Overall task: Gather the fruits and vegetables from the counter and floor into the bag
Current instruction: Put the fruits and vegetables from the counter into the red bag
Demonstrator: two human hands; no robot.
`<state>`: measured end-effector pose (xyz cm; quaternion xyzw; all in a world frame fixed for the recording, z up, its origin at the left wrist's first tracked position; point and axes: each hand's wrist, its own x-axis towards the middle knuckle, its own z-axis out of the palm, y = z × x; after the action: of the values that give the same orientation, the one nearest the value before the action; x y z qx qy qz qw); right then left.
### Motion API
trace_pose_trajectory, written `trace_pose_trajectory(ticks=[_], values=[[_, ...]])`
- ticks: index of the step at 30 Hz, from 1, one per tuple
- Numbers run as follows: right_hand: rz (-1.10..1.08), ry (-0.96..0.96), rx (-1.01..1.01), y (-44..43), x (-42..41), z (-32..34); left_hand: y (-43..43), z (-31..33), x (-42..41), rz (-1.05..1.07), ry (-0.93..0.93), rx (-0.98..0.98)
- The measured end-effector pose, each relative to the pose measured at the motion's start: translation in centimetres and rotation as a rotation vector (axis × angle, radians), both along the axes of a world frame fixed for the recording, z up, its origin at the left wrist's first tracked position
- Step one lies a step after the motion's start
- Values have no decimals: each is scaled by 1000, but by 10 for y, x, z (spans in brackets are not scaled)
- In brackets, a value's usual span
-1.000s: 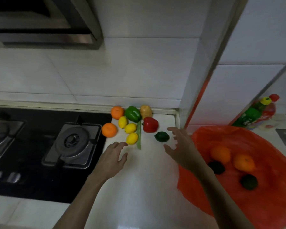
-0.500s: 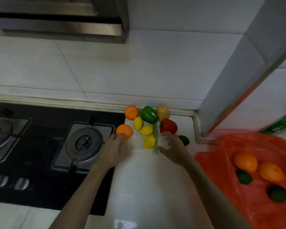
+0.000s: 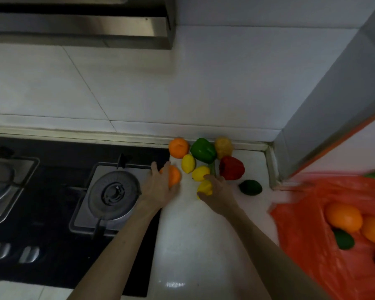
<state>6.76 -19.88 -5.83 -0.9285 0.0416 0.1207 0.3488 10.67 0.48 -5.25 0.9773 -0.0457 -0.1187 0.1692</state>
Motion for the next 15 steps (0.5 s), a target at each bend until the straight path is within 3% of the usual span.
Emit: trace_pose_trajectory(ticks=[7, 15], values=[[42, -21, -42, -5, -2, -15, -4, -12, 16, -45, 56, -45], [-1, -127, -8, -16, -19, -6, -7, 9, -11, -91, -51, -156]])
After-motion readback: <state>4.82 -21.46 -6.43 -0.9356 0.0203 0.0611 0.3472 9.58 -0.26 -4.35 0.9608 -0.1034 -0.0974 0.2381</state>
